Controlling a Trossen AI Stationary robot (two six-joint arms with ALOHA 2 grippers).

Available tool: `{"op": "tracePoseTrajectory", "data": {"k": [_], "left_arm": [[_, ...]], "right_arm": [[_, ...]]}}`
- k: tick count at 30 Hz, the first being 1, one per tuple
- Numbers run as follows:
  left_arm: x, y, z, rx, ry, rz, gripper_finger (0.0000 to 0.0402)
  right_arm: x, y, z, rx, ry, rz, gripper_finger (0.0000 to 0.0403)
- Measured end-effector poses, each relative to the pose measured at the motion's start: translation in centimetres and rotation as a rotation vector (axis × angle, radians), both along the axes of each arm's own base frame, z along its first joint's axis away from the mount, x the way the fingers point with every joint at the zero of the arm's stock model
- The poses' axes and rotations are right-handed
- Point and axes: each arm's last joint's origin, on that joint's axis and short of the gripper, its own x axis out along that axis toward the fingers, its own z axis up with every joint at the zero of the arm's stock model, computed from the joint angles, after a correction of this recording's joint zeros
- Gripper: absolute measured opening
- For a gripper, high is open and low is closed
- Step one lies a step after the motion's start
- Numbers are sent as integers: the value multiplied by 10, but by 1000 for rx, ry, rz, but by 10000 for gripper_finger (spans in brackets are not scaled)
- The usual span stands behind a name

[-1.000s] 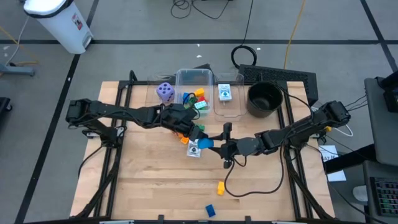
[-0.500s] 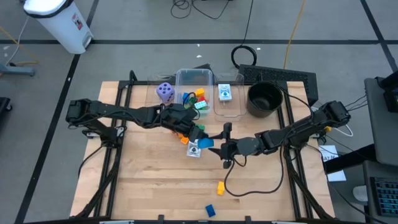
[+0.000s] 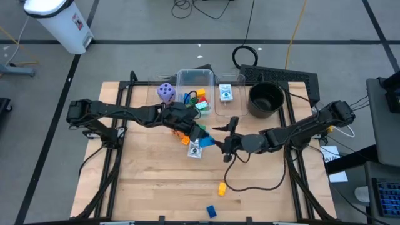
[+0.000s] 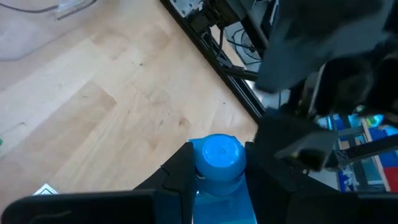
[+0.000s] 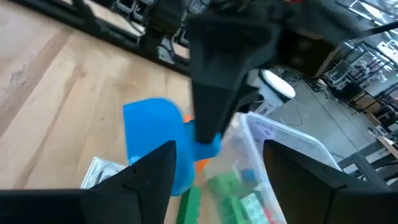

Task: Pick & Place Toys
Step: Put the light blue stud game piece into the middle transparent bin

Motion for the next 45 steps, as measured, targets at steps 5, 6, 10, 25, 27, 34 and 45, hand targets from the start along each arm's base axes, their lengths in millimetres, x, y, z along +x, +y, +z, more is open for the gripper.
{"op": "tracePoseTrajectory", "data": {"k": [5, 6, 10, 25, 27, 34, 45], "left_arm": [[-2, 5, 4, 28, -20, 3, 110], [-2, 7, 6, 39, -29, 3, 110], [-5, 11, 23, 148, -22, 4, 110], [-14, 82, 88, 619, 70, 372, 110], [-17, 90, 88, 628, 89, 424, 110], [0, 105, 64, 630, 171, 511, 110], [23, 137, 14, 612, 296, 563, 110]], "right_arm": [[-11, -8, 15, 22, -39, -17, 236], [-14, -9, 18, 27, -39, -20, 236], [-25, -19, 30, 74, -73, -54, 234], [-44, -80, 39, 209, -24, -156, 226], [-44, -88, 38, 258, -30, -147, 224], [-45, -109, 37, 336, -11, -93, 219], [-56, -131, 23, 412, 110, -207, 210]]}}
